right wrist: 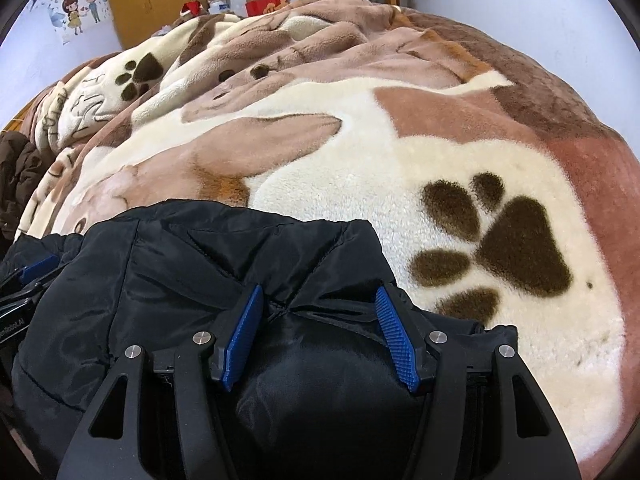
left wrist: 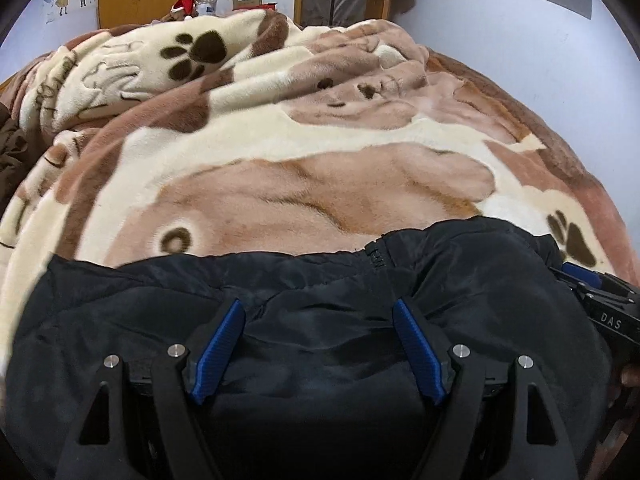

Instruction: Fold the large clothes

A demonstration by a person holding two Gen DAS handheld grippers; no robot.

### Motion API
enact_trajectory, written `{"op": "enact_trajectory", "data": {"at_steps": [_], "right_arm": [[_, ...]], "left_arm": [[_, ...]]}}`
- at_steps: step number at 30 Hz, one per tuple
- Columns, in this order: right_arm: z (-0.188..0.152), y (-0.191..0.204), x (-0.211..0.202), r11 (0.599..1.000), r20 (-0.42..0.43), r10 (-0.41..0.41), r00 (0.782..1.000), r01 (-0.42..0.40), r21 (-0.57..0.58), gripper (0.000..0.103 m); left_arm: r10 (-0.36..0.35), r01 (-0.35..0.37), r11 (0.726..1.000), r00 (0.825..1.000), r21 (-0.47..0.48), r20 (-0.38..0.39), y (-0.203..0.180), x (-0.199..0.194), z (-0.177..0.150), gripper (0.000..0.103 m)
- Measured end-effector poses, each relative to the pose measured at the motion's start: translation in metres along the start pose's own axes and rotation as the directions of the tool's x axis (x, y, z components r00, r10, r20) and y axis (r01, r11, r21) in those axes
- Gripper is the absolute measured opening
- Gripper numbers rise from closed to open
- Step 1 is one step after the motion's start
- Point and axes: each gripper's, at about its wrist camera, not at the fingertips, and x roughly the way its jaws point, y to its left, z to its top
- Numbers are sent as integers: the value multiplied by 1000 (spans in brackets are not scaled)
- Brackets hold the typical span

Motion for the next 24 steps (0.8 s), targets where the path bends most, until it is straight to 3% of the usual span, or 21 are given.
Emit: {"op": "enact_trajectory", "data": {"at_steps": [3,6,8,11,14,17,24], "right_arm": [[4,5,-35,1000,53,1,999,-2,12,59],[5,26,-76,998,144,60,988,-58,-19,59],[2,50,-89,991,157,121,980,-112,-67,59],[-5,85,-76,979,113,169,979,-155,-130,59],[-10,94,-38,983,56,137,989,-129,-128,58],[-13,79,-11,988,63,117,991,-109,-112,58],[-19,69,7,990,89,119,989,-112,-82,58]], "left_arm": [[4,-4,1000,999,-6,42,16,-32,1,79],[31,-30,999,993,-11,114,43,-69,-3,79],[69,-65,997,988,-30,139,67,-84,-9,79],[126,-117,989,986,-90,106,103,-82,-22,79],[140,-131,981,988,-143,57,127,-63,-36,79],[108,-95,982,991,-162,75,129,-50,-42,79],[123,-101,981,985,-164,124,121,-24,-48,81]]}}
